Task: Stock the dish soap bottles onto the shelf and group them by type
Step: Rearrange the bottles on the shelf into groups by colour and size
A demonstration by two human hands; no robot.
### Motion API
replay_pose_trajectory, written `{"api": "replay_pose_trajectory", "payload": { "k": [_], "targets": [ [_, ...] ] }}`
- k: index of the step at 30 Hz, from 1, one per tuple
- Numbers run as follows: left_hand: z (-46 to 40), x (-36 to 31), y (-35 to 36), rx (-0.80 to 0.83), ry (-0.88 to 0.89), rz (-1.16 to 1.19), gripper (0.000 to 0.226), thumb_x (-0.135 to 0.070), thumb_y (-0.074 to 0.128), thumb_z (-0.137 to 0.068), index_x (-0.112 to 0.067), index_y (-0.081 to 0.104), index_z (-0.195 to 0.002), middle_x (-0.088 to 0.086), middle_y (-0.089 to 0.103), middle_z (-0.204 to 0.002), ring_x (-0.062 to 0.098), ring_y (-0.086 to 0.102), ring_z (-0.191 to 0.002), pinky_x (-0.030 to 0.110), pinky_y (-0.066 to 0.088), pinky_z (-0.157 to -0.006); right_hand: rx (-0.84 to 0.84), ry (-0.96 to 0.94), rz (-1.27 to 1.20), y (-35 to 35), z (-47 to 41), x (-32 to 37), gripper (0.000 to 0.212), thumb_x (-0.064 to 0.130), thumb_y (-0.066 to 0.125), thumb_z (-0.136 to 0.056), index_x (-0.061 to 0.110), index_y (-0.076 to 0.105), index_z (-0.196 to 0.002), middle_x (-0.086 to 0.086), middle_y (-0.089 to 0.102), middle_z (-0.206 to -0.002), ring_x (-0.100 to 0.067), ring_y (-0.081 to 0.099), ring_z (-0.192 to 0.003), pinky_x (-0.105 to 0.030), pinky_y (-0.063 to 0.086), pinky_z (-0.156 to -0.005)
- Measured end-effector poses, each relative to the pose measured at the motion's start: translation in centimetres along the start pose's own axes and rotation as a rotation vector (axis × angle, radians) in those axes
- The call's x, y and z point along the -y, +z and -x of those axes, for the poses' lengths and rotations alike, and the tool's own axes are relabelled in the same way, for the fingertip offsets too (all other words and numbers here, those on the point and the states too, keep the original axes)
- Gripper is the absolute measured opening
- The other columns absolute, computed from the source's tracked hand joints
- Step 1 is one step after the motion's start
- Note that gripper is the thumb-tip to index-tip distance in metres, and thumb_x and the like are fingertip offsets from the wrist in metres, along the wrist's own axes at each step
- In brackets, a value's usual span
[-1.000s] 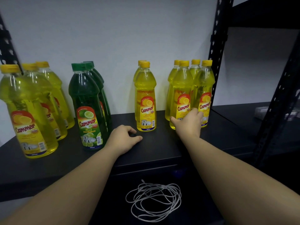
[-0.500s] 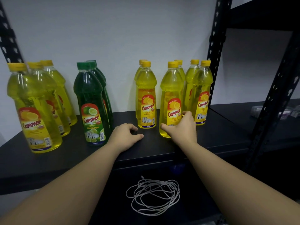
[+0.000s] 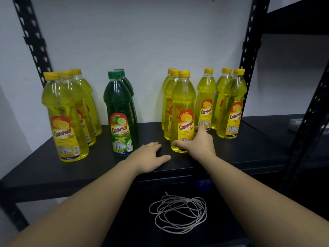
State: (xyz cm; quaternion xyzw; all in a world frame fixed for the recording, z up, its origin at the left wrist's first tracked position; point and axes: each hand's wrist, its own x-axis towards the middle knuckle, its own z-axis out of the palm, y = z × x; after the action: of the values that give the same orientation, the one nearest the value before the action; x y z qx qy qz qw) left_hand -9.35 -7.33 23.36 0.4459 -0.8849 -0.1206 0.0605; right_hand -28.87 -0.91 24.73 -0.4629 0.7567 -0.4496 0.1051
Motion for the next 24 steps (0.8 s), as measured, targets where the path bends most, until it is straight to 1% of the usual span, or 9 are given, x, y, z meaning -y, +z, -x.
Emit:
{"api": "replay_pose_trajectory", "payload": {
  "k": [3,6,9,15,19,22,24],
  "targets": [
    [0.2,0.0,0.0,-0.008,0.006,0.012,0.083,-0.07,0.042,-0.099,-0.022,0.025,-0.164,-0.001,0.019,-0.172,0.016,0.017,-0.158,0.036,0.014,-0.128,0.009,-0.002,0.002,0.6,0.2,0.7,0.098,0.057,0.094,-0.061,0.018,0.046,-0.137,-0.004,0.06,-0.134,-0.024,0.059,-0.123,-0.039,0.055,-0.093],
    [0.4,0.0,-0.1,-0.014,0.005,0.037,0.083,-0.069,0.045,-0.098,-0.022,0.026,-0.164,-0.001,0.02,-0.172,0.018,0.019,-0.158,0.038,0.016,-0.128,0.018,-0.011,-0.004,1.0,0.4,0.9,0.094,0.056,0.093,-0.064,0.019,0.047,-0.137,-0.004,0.062,-0.133,-0.023,0.061,-0.122,-0.043,0.057,-0.097],
    [0.5,-0.1,-0.1,-0.021,0.004,0.047,0.083,-0.07,0.046,-0.097,-0.023,0.028,-0.163,-0.001,0.021,-0.172,0.018,0.02,-0.158,0.038,0.018,-0.128,0.017,-0.023,-0.017,1.2,0.6,0.7,0.089,0.054,0.093,-0.066,0.019,0.049,-0.136,-0.002,0.063,-0.13,-0.021,0.061,-0.12,-0.042,0.057,-0.096],
    [0.5,-0.1,0.0,-0.037,0.003,0.058,0.083,-0.071,0.047,-0.096,-0.024,0.031,-0.162,-0.001,0.024,-0.171,0.019,0.023,-0.157,0.039,0.02,-0.127,0.01,-0.014,-0.039,1.3,0.7,0.6,0.091,0.055,0.093,-0.065,0.019,0.048,-0.136,-0.001,0.064,-0.127,-0.021,0.063,-0.118,-0.043,0.058,-0.096],
    [0.5,-0.1,0.1,-0.055,-0.012,0.065,0.084,-0.073,0.047,-0.094,-0.025,0.034,-0.161,-0.002,0.026,-0.17,0.019,0.026,-0.156,0.04,0.022,-0.127,-0.005,-0.016,-0.019,1.3,0.8,0.9,0.097,0.059,0.093,-0.061,0.02,0.046,-0.135,-0.003,0.062,-0.129,-0.023,0.062,-0.12,-0.045,0.059,-0.096],
    [0.5,-0.2,0.2,-0.09,-0.034,0.098,0.081,-0.072,0.054,-0.092,-0.025,0.041,-0.157,-0.001,0.038,-0.165,0.02,0.037,-0.15,0.041,0.033,-0.122,0.001,-0.03,-0.009,1.1,1.0,0.8,0.1,0.061,0.093,-0.06,0.019,0.045,-0.137,-0.003,0.061,-0.132,-0.023,0.06,-0.124,-0.045,0.058,-0.097],
    [0.4,-0.3,0.1,-0.138,-0.057,0.165,0.076,-0.066,0.061,-0.091,-0.026,0.045,-0.154,-0.001,0.048,-0.158,0.02,0.046,-0.143,0.039,0.041,-0.116,0.051,-0.044,-0.022,0.6,0.9,0.6,0.099,0.057,0.093,-0.064,0.018,0.045,-0.141,-0.003,0.061,-0.135,-0.022,0.059,-0.126,-0.041,0.055,-0.099]
  ]
}}
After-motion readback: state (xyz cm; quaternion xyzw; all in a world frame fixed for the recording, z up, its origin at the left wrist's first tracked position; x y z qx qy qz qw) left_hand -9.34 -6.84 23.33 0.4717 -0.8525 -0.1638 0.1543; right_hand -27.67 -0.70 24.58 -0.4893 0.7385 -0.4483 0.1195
